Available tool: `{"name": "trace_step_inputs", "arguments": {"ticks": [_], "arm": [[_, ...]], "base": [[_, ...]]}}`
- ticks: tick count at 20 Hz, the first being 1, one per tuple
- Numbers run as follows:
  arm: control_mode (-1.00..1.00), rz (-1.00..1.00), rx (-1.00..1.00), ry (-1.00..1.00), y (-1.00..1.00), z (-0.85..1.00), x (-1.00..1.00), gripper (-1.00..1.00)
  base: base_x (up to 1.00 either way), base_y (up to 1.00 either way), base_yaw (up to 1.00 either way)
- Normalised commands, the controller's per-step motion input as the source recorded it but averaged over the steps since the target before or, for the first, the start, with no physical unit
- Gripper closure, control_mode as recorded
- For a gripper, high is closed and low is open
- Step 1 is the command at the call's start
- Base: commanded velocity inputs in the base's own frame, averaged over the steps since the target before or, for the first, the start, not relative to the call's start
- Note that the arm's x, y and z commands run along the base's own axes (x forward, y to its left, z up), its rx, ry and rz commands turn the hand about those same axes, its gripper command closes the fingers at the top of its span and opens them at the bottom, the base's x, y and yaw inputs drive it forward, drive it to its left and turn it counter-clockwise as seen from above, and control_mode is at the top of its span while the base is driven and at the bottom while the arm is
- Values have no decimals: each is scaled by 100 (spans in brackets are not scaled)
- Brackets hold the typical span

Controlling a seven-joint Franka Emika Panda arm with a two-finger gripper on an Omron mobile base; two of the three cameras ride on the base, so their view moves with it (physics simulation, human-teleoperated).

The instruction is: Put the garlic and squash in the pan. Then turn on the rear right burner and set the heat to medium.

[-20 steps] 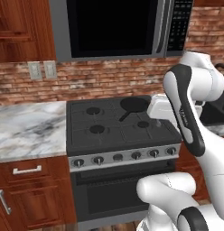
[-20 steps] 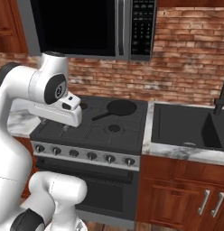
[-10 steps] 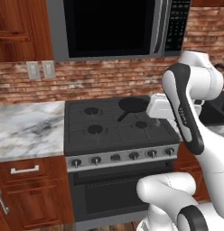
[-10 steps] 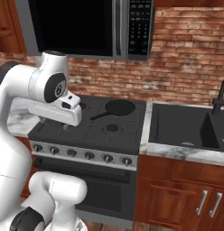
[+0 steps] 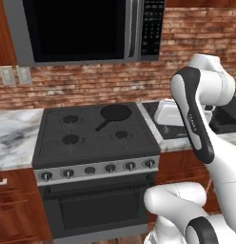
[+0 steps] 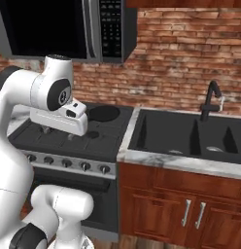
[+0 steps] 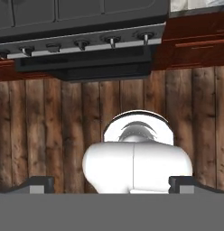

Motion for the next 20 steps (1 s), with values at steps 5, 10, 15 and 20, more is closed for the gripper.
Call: {"name": "trace_step_inputs", "arguments": {"ticks": [5,10,15,20], "arm": [[100,0,0,0,0,0,0,-100],[100,0,0,0,0,0,0,-100],[100,0,0,0,0,0,0,-100],[100,0,0,0,0,0,0,-100]], "base": [[13,-83,3],[10,-79,3],[23,-71,1],[33,-54,0]]}}
